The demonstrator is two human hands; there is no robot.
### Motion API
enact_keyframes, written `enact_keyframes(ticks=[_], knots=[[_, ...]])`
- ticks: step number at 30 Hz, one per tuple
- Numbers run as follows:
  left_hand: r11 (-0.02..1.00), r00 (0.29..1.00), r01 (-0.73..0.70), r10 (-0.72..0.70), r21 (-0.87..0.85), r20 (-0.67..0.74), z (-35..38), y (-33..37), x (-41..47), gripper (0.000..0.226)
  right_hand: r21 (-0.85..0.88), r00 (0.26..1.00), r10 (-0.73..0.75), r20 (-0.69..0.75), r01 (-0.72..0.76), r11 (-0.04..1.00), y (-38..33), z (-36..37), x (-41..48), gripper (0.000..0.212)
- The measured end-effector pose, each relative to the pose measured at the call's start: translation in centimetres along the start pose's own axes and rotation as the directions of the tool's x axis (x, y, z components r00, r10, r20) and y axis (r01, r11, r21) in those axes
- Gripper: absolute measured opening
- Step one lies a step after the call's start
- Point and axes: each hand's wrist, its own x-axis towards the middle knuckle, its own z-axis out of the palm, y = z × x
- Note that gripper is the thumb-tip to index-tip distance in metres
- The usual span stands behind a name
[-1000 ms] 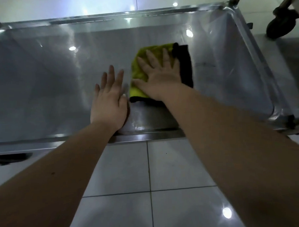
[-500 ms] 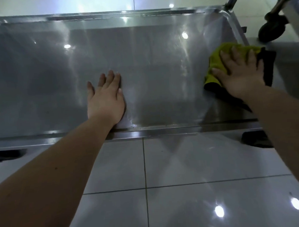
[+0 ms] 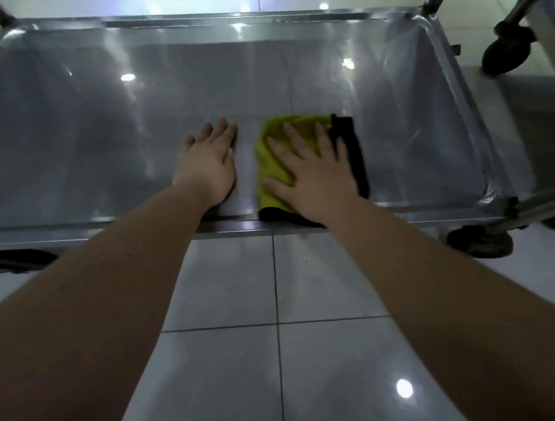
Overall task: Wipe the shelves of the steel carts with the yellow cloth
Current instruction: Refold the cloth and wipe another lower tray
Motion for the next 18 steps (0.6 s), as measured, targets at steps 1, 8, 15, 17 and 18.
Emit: enact_keyframes(ticks=[1,8,15,17,18], knots=[[1.000,1.000,0.004,-0.004,0.012,-0.013,0.1,0.1,-0.1,0.052,-0.021,0.999,0.043,-0.008,-0.043,0.999,3.0,-0.2,-0.7,0.072],[0.999,0.999,0.002,0.000,0.033,-0.052,0.7,1.2,-0.5,0.051,0.007,0.855,0.518,-0.004,-0.518,0.855,16.7,-1.9,-5.6,0.078],[0.936,0.993,0.042,-0.076,-0.351,-0.086,-1.2,1.0,-0.6,0.048,0.009,0.929,0.367,0.053,-0.368,0.930,3.1,-1.1,-2.1,0.072],[0.870,0.976,0.017,-0.122,-0.492,-0.183,-2.7,-0.9,-1.0,0.047,0.005,0.957,0.282,0.064,-0.282,0.959,-1.1,-0.7,-0.8,0.074],[0.891,0.967,-0.004,-0.112,-0.453,-0.229,-3.5,-2.6,-1.3,0.047,0.003,0.963,0.264,0.063,-0.264,0.964,-2.5,-0.5,-0.3,0.074]])
